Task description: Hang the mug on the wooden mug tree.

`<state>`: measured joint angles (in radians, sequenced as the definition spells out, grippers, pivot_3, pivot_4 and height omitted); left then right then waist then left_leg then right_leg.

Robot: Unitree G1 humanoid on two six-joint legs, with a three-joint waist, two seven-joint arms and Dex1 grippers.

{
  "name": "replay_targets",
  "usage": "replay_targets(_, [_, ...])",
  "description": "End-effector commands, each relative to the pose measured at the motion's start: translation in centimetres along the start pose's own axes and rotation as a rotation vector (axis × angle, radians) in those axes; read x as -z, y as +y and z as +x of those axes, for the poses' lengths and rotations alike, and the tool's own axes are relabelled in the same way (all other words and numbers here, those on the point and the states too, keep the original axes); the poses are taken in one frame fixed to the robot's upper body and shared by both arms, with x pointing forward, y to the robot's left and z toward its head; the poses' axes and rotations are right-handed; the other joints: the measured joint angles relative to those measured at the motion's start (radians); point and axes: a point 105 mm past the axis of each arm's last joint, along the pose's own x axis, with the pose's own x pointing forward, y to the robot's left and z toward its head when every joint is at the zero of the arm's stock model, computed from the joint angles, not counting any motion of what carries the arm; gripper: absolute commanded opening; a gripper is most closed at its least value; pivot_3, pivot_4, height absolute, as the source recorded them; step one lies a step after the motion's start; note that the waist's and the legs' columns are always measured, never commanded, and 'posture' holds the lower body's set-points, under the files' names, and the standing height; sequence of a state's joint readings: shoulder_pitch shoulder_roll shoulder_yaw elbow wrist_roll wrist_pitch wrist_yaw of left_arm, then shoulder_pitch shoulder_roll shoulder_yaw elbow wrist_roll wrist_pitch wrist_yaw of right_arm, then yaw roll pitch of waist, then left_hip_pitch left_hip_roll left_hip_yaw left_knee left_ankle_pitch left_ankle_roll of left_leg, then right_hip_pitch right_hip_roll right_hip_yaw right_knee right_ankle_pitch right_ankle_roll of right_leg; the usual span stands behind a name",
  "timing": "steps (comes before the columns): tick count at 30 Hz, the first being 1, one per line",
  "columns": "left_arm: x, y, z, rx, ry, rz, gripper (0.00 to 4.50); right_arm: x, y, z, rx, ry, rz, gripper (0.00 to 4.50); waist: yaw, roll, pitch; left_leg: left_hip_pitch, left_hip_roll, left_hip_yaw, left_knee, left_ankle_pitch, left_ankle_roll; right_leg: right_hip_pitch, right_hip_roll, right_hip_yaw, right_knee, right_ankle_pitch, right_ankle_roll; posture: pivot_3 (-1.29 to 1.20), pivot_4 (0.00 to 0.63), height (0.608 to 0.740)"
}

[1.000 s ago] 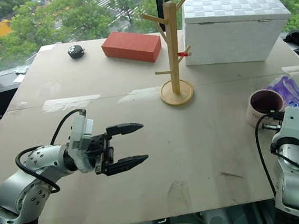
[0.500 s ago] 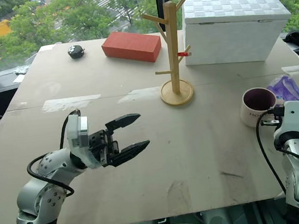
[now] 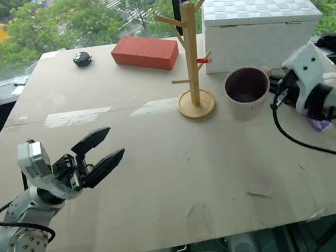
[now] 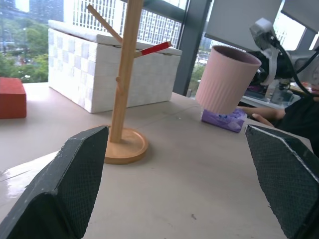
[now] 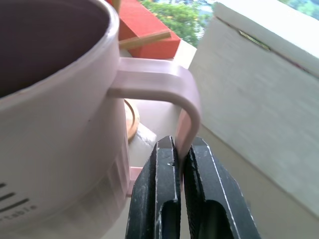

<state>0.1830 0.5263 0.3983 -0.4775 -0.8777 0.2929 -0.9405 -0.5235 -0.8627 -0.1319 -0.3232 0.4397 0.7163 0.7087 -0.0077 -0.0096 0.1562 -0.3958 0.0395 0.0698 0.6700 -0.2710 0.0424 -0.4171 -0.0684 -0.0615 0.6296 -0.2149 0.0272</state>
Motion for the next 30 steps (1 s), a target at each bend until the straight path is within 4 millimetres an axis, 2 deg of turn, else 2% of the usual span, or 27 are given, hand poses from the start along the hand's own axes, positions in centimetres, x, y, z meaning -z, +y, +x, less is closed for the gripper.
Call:
replay_targets(1, [-1.6,-0.7,0.1,0.011,-0.035,0.057,4.50,-2.0,0.4,1.4,-0.060,0.016,-0.053,0.06,0.002,0.000,0.000,-0.001,0.000,0.000,0.000,0.000,0.000,0.000,0.000,0.000,0.000,0.000,0.000,0.00,0.150,0.740])
replay_targets(8, [-2.2,-0.7,-0.2,-0.013,-0.060,0.066,4.50,-4.0,-0.1,4.6,-0.103,0.039,-0.106,0.06,0.007,-0.001,0.000,-0.003,0.000,0.001,0.000,0.000,0.000,-0.002,-0.001,0.001,-0.003,0.002,0.004,0.00,0.150,0.740])
replay_targets(18, [-2.3,-1.7,-1.6,-0.015,-0.064,0.026,4.50,-5.6,-0.3,6.8,-0.141,0.024,-0.101,0.06,-0.005,0.000,0.001,-0.003,0.001,0.002,0.000,0.000,0.001,-0.003,-0.001,0.001,-0.001,0.002,0.004,0.00,0.150,0.740])
replay_targets(24, [-2.2,-1.9,-2.1,-0.027,-0.060,0.030,4.50,-6.0,0.4,8.5,-0.202,0.033,-0.096,0.06,-0.005,0.000,0.001,-0.003,0.001,0.002,0.000,-0.001,0.001,-0.003,-0.001,0.001,-0.001,0.002,0.004,0.00,0.150,0.740])
replay_targets(27, [-2.1,-2.0,-2.3,-0.036,-0.063,0.028,4.50,-5.4,0.8,9.7,-0.227,0.066,-0.098,0.06,-0.005,0.000,0.001,-0.004,0.001,0.003,0.000,-0.001,0.001,-0.003,-0.001,0.001,-0.001,0.003,0.004,0.00,0.150,0.740])
replay_targets(29, [-2.1,-2.2,-2.4,-0.039,-0.065,0.025,4.50,-4.4,0.4,10.9,-0.216,0.088,-0.087,0.06,-0.007,0.000,0.001,-0.004,0.001,0.003,0.000,0.000,0.001,-0.003,-0.001,0.002,-0.001,0.003,0.004,0.00,0.150,0.740])
replay_targets(30, [-2.1,-2.2,-2.4,-0.040,-0.067,0.023,4.50,-3.8,0.1,11.3,-0.213,0.099,-0.081,0.64,-0.007,0.000,0.001,-0.004,0.001,0.003,0.000,0.000,0.001,-0.003,-0.001,0.002,-0.001,0.003,0.004,0.00,0.150,0.740])
